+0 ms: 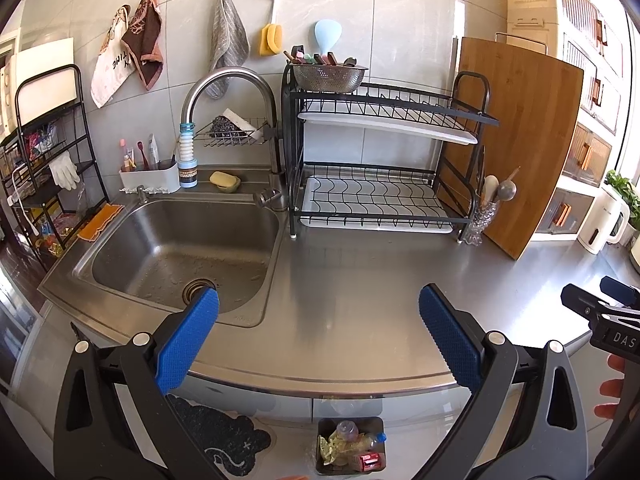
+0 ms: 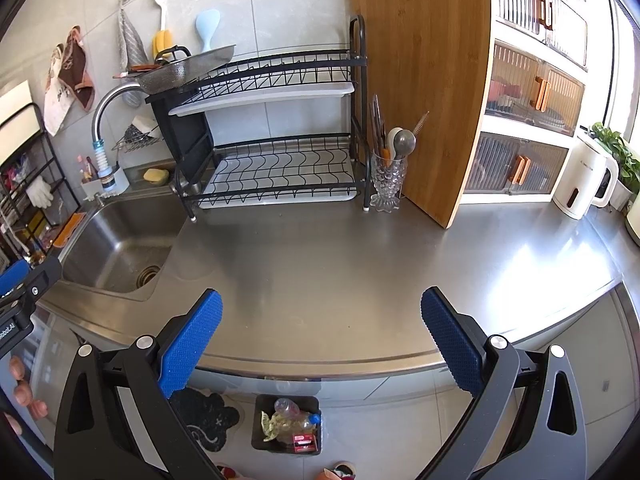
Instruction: Collect trash
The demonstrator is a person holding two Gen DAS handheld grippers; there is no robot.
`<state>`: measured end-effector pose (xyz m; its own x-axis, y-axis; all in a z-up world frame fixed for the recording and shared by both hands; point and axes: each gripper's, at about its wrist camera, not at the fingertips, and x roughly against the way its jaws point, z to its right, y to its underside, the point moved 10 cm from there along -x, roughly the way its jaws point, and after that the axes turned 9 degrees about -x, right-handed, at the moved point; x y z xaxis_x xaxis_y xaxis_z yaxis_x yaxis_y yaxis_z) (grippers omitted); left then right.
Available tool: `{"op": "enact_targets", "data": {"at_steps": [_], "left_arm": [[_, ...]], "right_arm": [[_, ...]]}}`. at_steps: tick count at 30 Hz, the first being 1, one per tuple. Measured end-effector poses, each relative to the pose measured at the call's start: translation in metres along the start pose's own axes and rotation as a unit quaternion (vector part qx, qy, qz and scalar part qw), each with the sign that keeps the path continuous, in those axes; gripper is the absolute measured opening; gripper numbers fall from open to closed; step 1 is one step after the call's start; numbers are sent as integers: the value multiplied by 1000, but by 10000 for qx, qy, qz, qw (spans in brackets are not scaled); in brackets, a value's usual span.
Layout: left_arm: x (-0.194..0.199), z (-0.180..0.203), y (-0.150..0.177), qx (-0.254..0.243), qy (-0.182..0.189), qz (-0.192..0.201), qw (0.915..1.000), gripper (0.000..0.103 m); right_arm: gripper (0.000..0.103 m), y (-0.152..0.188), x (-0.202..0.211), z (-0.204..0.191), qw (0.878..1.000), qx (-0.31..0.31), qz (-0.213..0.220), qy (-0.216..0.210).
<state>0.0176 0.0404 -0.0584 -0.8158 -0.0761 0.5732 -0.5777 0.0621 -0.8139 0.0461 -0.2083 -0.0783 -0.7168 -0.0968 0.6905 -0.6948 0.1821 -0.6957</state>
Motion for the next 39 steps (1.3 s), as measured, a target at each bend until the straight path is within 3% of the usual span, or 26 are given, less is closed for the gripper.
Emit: {"op": "enact_targets", "data": {"at_steps": [24,29,34,39], "left_arm": [[0,5,-5,-53,45,56,10000,95],[-1,4,-5,121,126,50,9998,95],[7,2,-11,19,-45,312,9995,95],[6,3,-12,47,25,303,9995,95]], "right_arm": [[100,-3,-2,1,10000,5,6,12],[100,-2,-3,2,10000,31,-1,47],[100,0,-4,0,10000,42,-26,47],[100,-3,-3,-3,10000,69,31,52]]}}
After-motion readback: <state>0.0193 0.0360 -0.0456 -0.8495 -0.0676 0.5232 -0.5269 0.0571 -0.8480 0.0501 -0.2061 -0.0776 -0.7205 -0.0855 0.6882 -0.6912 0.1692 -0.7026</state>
